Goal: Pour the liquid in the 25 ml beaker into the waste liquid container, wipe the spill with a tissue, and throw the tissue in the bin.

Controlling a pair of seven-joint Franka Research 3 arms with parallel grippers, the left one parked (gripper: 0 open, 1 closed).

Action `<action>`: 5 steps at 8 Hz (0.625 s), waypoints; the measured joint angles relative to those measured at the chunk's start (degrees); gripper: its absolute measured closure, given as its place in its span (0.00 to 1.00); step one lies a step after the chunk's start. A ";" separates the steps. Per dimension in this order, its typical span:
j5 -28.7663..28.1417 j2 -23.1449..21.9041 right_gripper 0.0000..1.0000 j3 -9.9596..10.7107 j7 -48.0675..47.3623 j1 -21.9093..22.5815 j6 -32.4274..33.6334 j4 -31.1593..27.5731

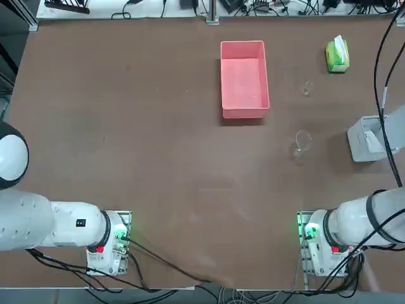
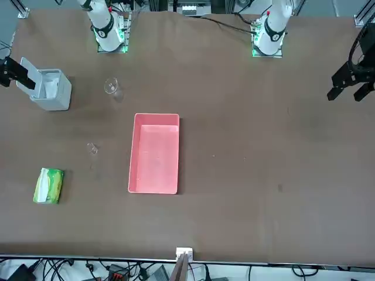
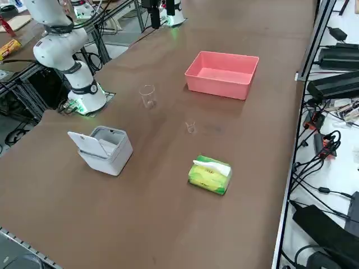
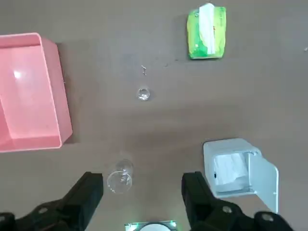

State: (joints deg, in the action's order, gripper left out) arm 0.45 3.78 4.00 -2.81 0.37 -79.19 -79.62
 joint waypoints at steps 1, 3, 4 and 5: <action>-0.25 0.10 0.00 0.00 -1.82 -0.01 0.01 0.00; -1.21 0.22 0.00 0.01 -3.24 -0.25 0.01 -0.02; -2.36 0.38 0.00 0.06 -3.41 -0.54 0.01 -0.07; -3.35 0.55 0.00 0.06 -3.46 -0.79 0.01 -0.12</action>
State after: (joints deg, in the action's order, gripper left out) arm -2.89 4.34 4.06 -6.26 -0.42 -79.18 -79.74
